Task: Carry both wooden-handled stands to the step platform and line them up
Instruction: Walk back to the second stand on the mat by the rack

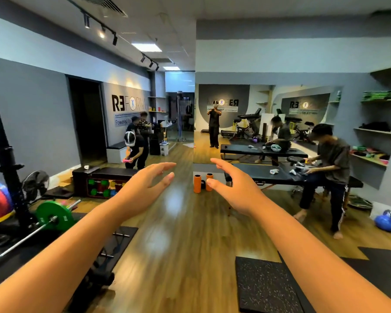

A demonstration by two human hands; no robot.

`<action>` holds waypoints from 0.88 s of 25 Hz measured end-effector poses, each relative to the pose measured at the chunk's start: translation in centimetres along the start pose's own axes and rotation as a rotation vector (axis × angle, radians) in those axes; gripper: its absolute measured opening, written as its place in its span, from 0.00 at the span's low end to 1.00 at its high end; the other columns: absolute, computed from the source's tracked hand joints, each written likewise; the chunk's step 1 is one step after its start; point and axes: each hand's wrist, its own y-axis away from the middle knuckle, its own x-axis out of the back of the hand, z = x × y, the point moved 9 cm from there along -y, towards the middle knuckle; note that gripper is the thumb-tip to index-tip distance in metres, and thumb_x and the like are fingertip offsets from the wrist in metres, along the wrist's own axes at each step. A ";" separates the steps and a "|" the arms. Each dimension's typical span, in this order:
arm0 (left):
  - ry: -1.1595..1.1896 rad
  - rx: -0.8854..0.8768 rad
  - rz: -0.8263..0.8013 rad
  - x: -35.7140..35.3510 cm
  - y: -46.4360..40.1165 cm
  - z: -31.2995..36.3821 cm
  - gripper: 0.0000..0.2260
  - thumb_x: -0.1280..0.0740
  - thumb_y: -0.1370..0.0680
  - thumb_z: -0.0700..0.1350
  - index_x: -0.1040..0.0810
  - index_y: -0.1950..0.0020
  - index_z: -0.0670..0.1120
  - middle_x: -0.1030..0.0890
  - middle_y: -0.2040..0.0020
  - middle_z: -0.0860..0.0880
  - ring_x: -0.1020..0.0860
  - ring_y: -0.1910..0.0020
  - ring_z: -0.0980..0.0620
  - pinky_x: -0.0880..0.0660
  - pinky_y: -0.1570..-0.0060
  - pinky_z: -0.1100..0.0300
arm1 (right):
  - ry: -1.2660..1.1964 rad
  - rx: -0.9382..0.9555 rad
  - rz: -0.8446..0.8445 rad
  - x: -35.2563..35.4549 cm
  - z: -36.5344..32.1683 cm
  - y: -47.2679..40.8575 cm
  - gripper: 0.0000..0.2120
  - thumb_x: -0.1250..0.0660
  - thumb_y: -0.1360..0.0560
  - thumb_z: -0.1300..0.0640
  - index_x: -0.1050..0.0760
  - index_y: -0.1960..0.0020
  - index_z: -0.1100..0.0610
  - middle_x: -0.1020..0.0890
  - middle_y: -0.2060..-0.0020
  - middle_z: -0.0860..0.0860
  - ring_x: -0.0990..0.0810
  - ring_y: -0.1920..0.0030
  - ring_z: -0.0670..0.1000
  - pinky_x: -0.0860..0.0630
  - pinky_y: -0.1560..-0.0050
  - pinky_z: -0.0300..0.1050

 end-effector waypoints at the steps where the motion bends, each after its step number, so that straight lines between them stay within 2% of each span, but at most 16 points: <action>1: -0.017 0.002 0.006 -0.3 -1.6 -1.8 0.22 0.42 0.17 0.60 0.30 0.23 0.59 0.26 0.27 0.58 0.30 0.29 0.60 0.33 0.33 0.59 | -0.001 0.001 -0.002 -0.9 1.2 -2.4 0.28 0.33 0.19 0.41 0.36 0.21 0.37 0.29 0.23 0.45 0.33 0.22 0.50 0.35 0.34 0.46; 4: -0.104 0.014 0.006 -1.4 -6.3 -7.6 0.23 0.43 0.17 0.61 0.31 0.23 0.59 0.28 0.25 0.59 0.34 0.26 0.62 0.34 0.30 0.57 | -0.020 0.022 -0.044 -4.4 4.2 -9.4 0.29 0.32 0.19 0.42 0.37 0.21 0.38 0.29 0.22 0.45 0.33 0.22 0.50 0.35 0.34 0.44; 6: -0.197 0.021 -0.007 -2.4 -9.7 -11.2 0.24 0.43 0.18 0.62 0.32 0.22 0.60 0.28 0.24 0.58 0.33 0.25 0.58 0.31 0.28 0.53 | -0.026 0.057 -0.066 -6.9 6.3 -14.2 0.29 0.32 0.20 0.43 0.37 0.21 0.38 0.30 0.22 0.45 0.33 0.22 0.49 0.36 0.33 0.43; 9: -0.262 0.065 -0.004 -3.4 -14.6 -16.2 0.24 0.43 0.17 0.61 0.34 0.21 0.59 0.29 0.23 0.56 0.33 0.24 0.54 0.32 0.29 0.52 | -0.044 0.101 -0.122 -10.9 9.6 -22.0 0.30 0.32 0.21 0.40 0.38 0.21 0.35 0.31 0.21 0.45 0.34 0.21 0.49 0.34 0.26 0.51; 11: -0.272 0.107 0.038 -3.1 -18.4 -19.5 0.23 0.43 0.16 0.60 0.34 0.21 0.59 0.29 0.23 0.56 0.33 0.24 0.54 0.32 0.29 0.52 | -0.082 0.138 -0.190 -13.6 11.0 -27.9 0.30 0.31 0.21 0.41 0.38 0.21 0.35 0.31 0.21 0.45 0.34 0.21 0.49 0.34 0.26 0.51; 14: -0.286 0.181 0.101 -2.4 -23.4 -24.3 0.22 0.42 0.16 0.59 0.34 0.21 0.59 0.29 0.23 0.56 0.33 0.25 0.54 0.32 0.29 0.53 | -0.135 0.199 -0.264 -17.2 12.5 -35.8 0.30 0.30 0.20 0.45 0.37 0.21 0.37 0.31 0.22 0.46 0.35 0.22 0.49 0.36 0.29 0.45; 18: -0.297 0.233 0.156 -2.1 -28.0 -30.1 0.22 0.41 0.16 0.58 0.34 0.21 0.58 0.29 0.24 0.55 0.32 0.25 0.55 0.30 0.29 0.51 | -0.174 0.249 -0.321 -21.9 14.5 -43.8 0.30 0.30 0.20 0.45 0.36 0.21 0.39 0.29 0.23 0.47 0.33 0.25 0.46 0.36 0.34 0.41; 22: -0.259 0.318 0.217 -1.2 -32.0 -38.1 0.23 0.41 0.16 0.59 0.34 0.21 0.58 0.29 0.23 0.55 0.33 0.24 0.55 0.31 0.27 0.49 | -0.219 0.285 -0.353 -28.3 16.2 -51.3 0.30 0.29 0.21 0.46 0.34 0.21 0.40 0.27 0.25 0.45 0.31 0.30 0.42 0.35 0.42 0.30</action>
